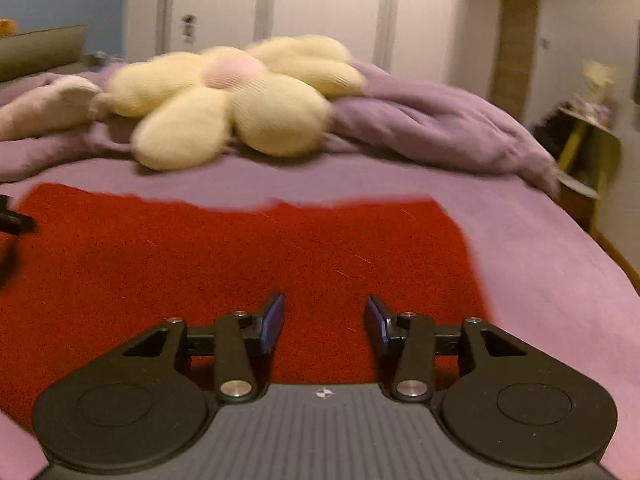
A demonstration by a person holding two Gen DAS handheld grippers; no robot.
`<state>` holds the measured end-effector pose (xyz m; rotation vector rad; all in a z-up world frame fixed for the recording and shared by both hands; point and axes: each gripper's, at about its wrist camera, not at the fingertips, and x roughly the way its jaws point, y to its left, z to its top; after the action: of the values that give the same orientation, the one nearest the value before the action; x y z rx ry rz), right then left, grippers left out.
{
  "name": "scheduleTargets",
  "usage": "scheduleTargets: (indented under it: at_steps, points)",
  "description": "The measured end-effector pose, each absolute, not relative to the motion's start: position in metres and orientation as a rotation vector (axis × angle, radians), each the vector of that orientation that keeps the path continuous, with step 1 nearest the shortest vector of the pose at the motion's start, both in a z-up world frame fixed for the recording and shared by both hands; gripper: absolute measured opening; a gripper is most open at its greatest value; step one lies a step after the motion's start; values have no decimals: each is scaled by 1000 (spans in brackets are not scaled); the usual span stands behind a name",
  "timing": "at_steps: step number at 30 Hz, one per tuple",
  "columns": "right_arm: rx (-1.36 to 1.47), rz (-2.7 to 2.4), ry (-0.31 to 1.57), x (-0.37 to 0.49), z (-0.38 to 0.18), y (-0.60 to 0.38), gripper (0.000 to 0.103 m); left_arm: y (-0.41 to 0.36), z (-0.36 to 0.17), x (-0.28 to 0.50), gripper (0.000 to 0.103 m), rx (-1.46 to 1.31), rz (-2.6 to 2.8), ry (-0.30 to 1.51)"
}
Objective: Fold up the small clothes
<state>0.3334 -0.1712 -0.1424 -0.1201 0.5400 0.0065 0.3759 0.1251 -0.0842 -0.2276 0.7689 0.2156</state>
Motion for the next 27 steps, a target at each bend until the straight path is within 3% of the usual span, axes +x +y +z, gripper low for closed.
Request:
scheduleTargets:
  at_steps: [10,13,17,21,22,23,26,27]
  points:
    - [-168,-163,545,301,-133,-215,42,149,-72,330,103,-300,165,806]
    - [-58,-170,571,281,-130,-235,42,165,-73,300,103,-322,137,802]
    - [145,-34,611,260,-129,-259,54,177,-81,280,103,-396,27,830]
    - [259,44,649,257,-139,-270,56,174,-88,280,102,-427,-45,843]
    - [265,47,656,258,-141,-270,48,173,-90,282,98,-437,-45,853]
    - [282,63,658,259,-141,-271,33,172,-91,284,93,-445,-49,863]
    - [257,75,649,264,-133,-260,13,171,-93,287,84,-447,-46,883]
    - [253,91,634,263,-130,-258,12,170,-93,288,84,-447,-38,885]
